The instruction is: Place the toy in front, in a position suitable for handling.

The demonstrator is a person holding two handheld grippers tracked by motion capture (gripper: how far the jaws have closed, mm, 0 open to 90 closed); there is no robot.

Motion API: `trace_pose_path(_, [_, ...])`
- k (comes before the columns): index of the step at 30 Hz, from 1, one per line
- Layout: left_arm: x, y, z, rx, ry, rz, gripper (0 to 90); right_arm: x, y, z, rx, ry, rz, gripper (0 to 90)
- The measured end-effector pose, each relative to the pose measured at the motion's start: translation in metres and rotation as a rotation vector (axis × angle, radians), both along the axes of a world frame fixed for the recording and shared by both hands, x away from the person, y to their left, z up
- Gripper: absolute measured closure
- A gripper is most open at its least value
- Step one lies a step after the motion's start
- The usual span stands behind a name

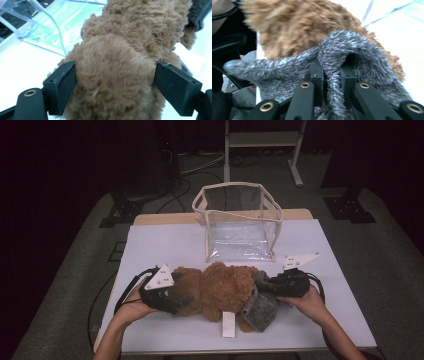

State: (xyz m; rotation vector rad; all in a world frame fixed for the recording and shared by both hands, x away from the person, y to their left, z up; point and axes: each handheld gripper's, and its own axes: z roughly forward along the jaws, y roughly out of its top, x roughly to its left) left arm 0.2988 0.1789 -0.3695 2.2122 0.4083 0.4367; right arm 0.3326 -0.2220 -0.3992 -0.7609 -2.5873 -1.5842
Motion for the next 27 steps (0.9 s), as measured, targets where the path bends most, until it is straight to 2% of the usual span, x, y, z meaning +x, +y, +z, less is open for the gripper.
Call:
trace_pose_path(3, [0.002,-0.007,-0.003,0.031,-0.010,-0.001,18.4,-0.010,-0.002,0.004,0.019,-0.021,0.017,76.4])
trace_pose_path(5, [0.006,-0.009,-0.006,0.036,-0.004,0.021,18.2,-0.015,-0.001,0.007,0.029,-0.030,0.033,76.0])
trace_pose_path(7, [0.008,-0.011,-0.007,0.063,-0.009,0.031,17.9,-0.017,0.003,0.009,0.026,-0.050,0.043,76.0])
trace_pose_path(12, [0.014,-0.017,-0.002,0.074,-0.014,0.032,17.0,-0.005,0.019,0.008,0.016,-0.052,0.033,76.1])
trace_pose_path(15, [0.014,-0.026,0.004,0.054,-0.019,-0.003,17.0,0.006,0.026,0.005,0.026,-0.045,0.014,76.0])
trace_pose_path(18, [0.013,-0.044,0.012,0.058,-0.038,-0.064,15.8,0.008,0.024,0.007,0.022,-0.047,0.012,75.9])
trace_pose_path(23, [0.016,-0.075,0.019,0.069,-0.058,-0.153,13.8,0.001,0.003,0.008,0.017,-0.044,-0.015,75.3])
trace_pose_path(27, [0.021,-0.098,0.019,0.107,-0.047,-0.204,9.7,-0.007,-0.017,0.003,0.038,-0.030,-0.030,75.3])
